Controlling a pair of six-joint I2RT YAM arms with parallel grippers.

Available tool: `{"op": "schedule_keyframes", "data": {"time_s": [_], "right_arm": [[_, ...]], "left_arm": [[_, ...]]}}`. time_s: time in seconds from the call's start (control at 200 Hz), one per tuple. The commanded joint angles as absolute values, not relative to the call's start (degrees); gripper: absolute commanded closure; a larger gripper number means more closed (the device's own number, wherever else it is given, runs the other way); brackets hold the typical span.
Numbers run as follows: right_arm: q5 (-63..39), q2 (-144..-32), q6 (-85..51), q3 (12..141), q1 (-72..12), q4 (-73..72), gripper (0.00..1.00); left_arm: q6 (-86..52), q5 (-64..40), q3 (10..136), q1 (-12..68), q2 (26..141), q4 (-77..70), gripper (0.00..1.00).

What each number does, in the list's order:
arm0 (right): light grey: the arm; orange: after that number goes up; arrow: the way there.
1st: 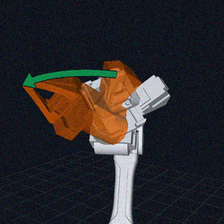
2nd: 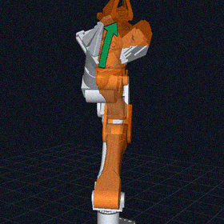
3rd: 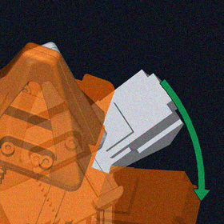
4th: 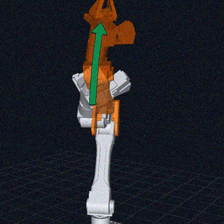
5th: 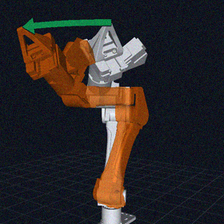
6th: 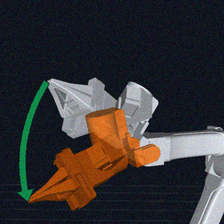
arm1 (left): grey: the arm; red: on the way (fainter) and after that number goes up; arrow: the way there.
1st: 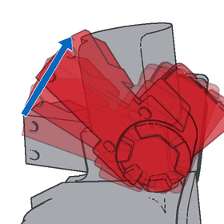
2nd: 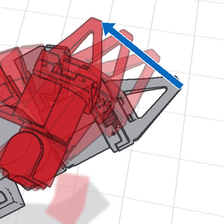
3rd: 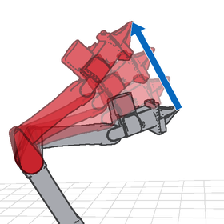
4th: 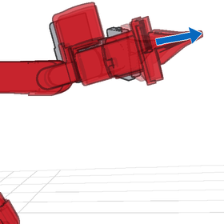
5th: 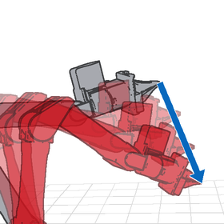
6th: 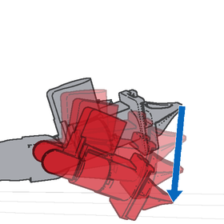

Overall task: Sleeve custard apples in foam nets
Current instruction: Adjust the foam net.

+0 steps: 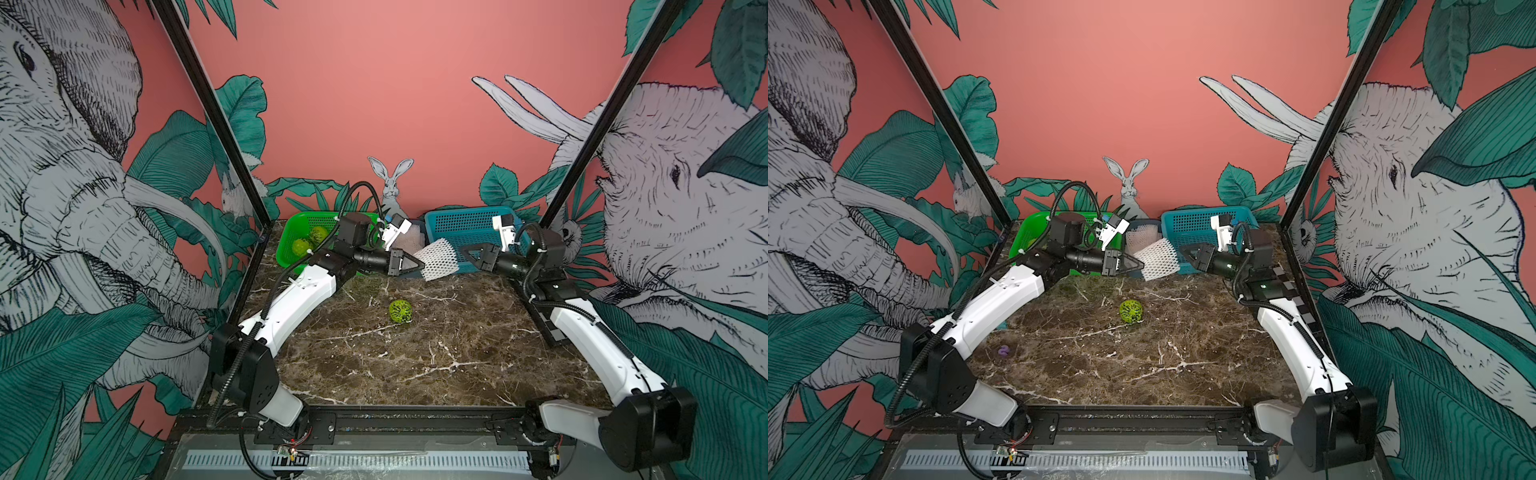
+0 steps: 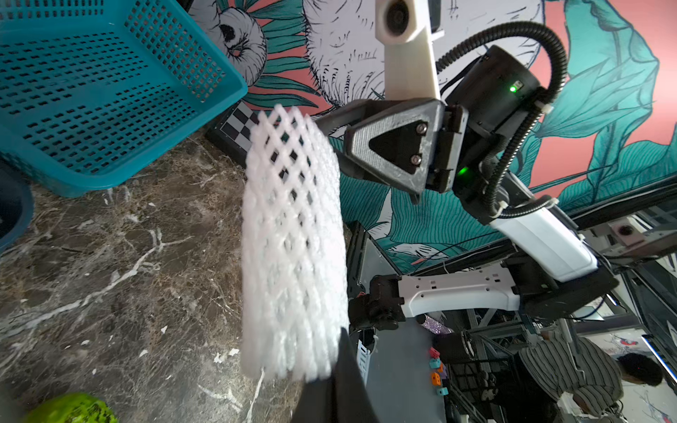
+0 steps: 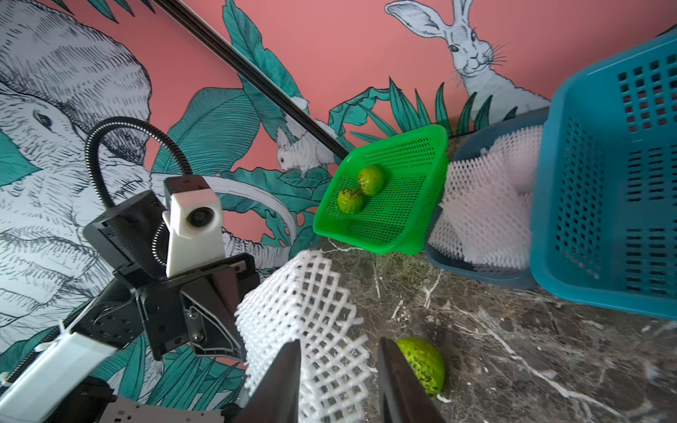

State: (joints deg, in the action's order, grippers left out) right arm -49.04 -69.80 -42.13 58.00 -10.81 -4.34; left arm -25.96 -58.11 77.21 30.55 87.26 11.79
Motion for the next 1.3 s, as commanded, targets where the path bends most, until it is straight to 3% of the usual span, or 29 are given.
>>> {"op": "schedule_keyframes", "data": {"time_s": [0.0,0.225,0.53,0.735,1.03,1.295], "right_arm": [[-54.3,-69.77,-46.12,57.21,-10.74,-12.93,0.58],[-59.35,-70.61,-53.86,54.27,-11.58,-25.45,0.55],[-64.61,-71.46,-57.41,54.4,-12.41,-32.4,0.61],[-65.02,-71.9,-52.86,55.05,-13.8,-25.51,0.53],[-60.13,-71.48,-39.87,57.81,-14.33,-7.39,0.55],[-61.59,-71.14,-45.53,55.02,-14.38,-17.81,0.52]], "left_arm": [[-25.82,-61.07,76.46,30.94,85.59,8.93,1.0],[-26.64,-61.53,76.57,31.29,86.26,7.25,1.0],[-25.45,-61.08,77.86,31.46,87.35,9.39,1.0],[-25.22,-61.51,78.83,31.54,88.14,9.6,1.0],[-26.41,-63.78,78.78,31.55,87.74,6.73,1.0],[-27.39,-66.35,76.74,31.55,86.06,3.67,1.0]]}}
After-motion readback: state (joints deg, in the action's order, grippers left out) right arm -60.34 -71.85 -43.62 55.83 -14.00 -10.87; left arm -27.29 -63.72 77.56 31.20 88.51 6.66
